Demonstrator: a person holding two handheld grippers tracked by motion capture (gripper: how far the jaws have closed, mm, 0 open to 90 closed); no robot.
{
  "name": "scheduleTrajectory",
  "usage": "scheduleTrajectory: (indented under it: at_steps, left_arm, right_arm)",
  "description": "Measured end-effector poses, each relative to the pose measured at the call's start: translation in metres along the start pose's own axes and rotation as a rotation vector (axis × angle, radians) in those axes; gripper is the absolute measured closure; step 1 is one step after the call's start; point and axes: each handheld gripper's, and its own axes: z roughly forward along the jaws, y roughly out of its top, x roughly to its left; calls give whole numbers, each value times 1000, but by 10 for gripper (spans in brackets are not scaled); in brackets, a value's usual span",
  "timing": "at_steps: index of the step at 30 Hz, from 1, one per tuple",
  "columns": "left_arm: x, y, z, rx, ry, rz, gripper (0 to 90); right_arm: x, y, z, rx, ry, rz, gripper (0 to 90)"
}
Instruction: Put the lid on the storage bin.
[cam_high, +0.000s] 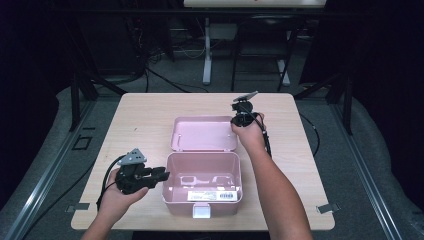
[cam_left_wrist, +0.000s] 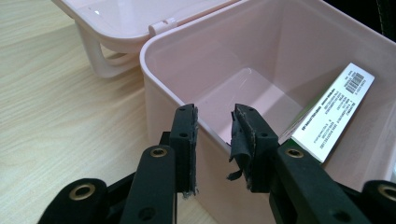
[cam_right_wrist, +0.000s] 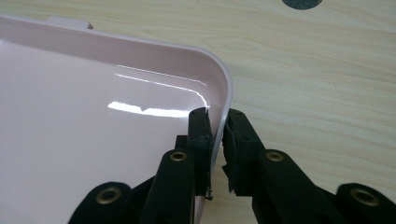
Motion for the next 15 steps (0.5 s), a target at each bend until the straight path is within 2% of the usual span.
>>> scheduleTrajectory:
  at_steps: [9,15]
  left_arm:
    - [0,0,0,0,1,0,699]
    - [0,0,0,0,1,-1,699]
  right_arm:
    - [4,1,-7,-37,-22,-23,825]
    - [5,2,-17,-75,-19,-29,829]
